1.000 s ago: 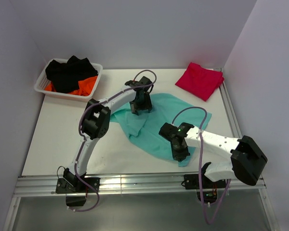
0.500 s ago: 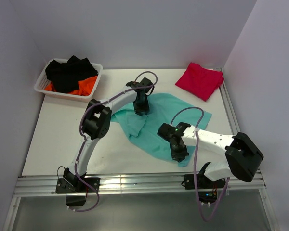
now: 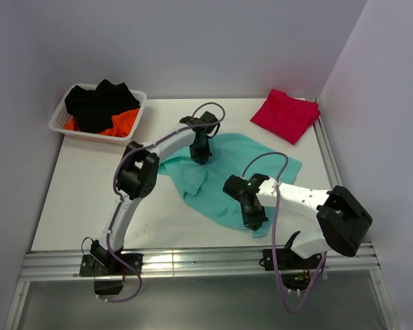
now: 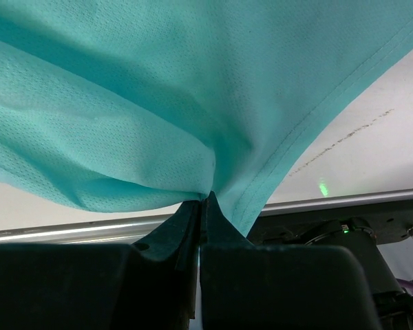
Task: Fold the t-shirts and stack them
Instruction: Flatten the tshirt out
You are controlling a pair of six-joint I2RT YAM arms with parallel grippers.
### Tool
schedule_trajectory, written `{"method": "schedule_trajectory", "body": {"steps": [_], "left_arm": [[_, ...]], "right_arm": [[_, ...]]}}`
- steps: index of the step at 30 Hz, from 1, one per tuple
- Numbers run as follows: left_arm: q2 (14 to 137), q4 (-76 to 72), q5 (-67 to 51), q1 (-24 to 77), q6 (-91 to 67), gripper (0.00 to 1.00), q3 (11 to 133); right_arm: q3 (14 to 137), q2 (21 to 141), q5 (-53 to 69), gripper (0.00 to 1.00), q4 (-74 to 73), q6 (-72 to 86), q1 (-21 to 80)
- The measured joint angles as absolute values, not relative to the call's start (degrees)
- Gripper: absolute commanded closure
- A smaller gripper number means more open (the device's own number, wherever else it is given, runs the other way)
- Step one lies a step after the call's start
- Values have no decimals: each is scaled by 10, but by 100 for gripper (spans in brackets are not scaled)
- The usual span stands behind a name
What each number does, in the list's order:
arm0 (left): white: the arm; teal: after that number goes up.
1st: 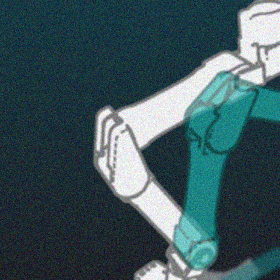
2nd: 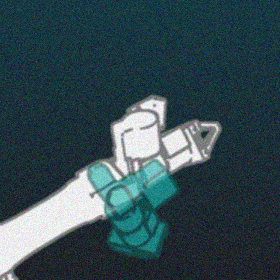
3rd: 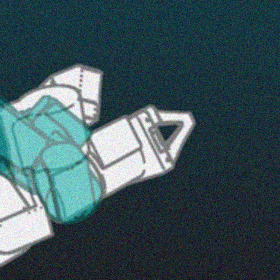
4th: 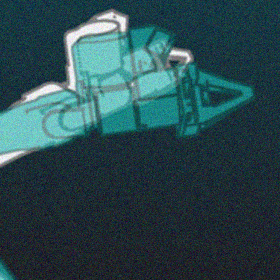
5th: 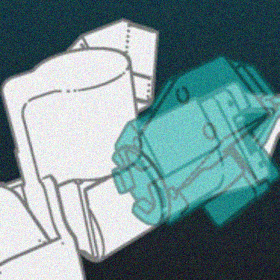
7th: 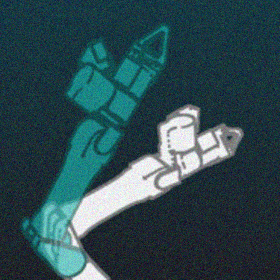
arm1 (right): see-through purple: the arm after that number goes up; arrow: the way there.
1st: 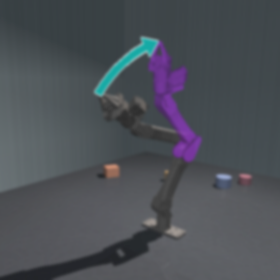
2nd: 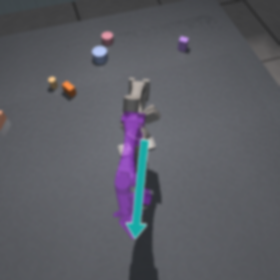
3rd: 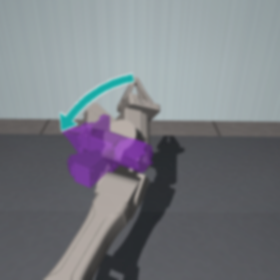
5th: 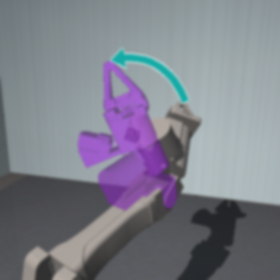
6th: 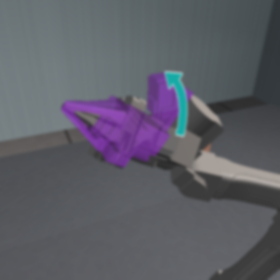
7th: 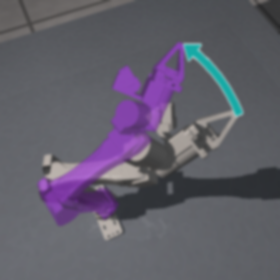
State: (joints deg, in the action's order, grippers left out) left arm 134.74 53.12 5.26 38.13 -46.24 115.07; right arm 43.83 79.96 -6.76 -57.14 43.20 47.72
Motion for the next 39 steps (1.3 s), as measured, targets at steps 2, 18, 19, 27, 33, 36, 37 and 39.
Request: {"method": "schedule_trajectory", "body": {"steps": [2,18,19,27,33,36,37,39], "left_arm": [[1343,534,58,381,-462,90,1147],[1132,543,81,351,-462,89,1069],[1122,543,83,349,-462,91,1061],[1034,561,108,344,-451,100,997],[841,591,134,340,-415,100,998],[724,594,127,340,-384,100,1033],[686,595,123,340,-376,100,1046],[627,596,115,340,-361,100,1075]], "right_arm": [[441,800,-67,100,-571,432,477],[484,800,-73,100,-586,439,477],[486,800,-74,100,-588,440,477],[558,771,-93,100,-655,453,477],[748,689,-131,100,-723,462,477],[831,636,-146,100,-731,465,477],[856,614,-150,100,-733,464,477],[889,566,-154,100,-735,463,477]]}}
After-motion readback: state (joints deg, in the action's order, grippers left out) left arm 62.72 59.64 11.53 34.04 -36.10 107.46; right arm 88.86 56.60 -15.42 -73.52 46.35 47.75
